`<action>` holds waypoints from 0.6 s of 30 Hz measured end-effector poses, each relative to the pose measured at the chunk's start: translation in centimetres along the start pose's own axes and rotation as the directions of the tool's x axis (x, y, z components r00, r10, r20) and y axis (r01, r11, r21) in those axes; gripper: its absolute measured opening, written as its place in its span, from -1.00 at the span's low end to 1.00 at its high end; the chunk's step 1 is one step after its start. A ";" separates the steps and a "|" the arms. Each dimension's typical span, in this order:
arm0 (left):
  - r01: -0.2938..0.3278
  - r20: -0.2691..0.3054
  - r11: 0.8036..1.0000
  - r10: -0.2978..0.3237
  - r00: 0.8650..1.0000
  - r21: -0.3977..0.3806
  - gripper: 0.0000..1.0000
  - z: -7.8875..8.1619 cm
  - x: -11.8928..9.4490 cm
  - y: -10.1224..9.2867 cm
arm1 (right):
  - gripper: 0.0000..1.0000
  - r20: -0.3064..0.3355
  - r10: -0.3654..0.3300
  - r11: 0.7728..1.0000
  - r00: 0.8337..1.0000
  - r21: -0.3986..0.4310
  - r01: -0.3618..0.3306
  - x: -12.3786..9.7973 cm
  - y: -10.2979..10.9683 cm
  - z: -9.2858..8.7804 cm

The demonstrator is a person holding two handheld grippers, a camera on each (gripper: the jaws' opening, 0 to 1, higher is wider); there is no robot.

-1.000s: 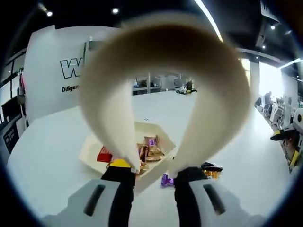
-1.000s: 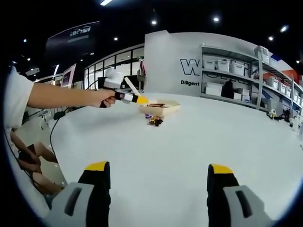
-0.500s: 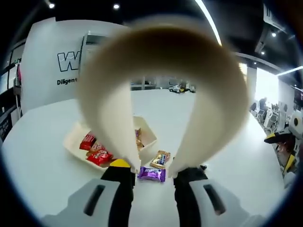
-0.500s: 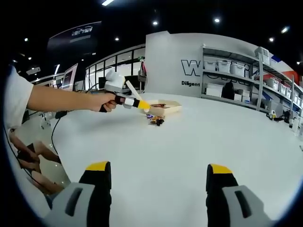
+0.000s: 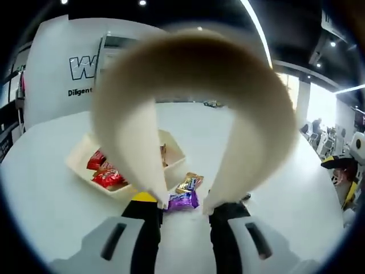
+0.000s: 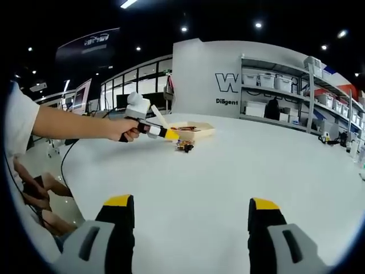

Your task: Place the target food into the container with the food tongs after gripping and lifting it, then release it inside without dropping or visibly crushing the food.

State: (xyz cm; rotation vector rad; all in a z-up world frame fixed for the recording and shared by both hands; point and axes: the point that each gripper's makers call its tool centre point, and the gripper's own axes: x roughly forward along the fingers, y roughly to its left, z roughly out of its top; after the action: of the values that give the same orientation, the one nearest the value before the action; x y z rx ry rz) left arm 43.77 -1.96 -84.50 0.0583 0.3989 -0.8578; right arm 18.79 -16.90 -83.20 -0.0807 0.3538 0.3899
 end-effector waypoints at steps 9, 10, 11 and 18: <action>0.027 -0.025 1.000 -0.027 0.999 -0.001 -0.39 -0.3 -0.4 -1.2 | 0.60 0.001 0.005 1.000 1.000 -0.012 -0.005 -0.1 0.4 0.1; 0.029 -0.026 1.000 -0.030 0.999 -0.004 -0.39 -0.3 -0.4 -1.3 | 0.60 0.003 0.004 1.000 1.000 -0.009 -0.004 -0.1 0.3 0.2; 0.030 -0.027 1.000 -0.030 0.999 0.001 -0.39 -0.3 -0.6 -1.5 | 0.60 0.005 0.004 1.000 1.000 -0.007 -0.003 -0.2 0.3 0.2; 0.043 -0.019 0.999 -0.043 0.999 0.016 -0.39 0.1 -1.1 -2.1 | 0.60 0.007 0.010 1.000 1.000 -0.013 -0.010 -0.1 0.7 0.3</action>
State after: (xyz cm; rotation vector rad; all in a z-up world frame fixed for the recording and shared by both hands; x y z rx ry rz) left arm 41.62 -2.61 -83.76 0.0732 0.4121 -0.9034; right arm 18.48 -16.25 -82.87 -0.0897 0.3449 0.4024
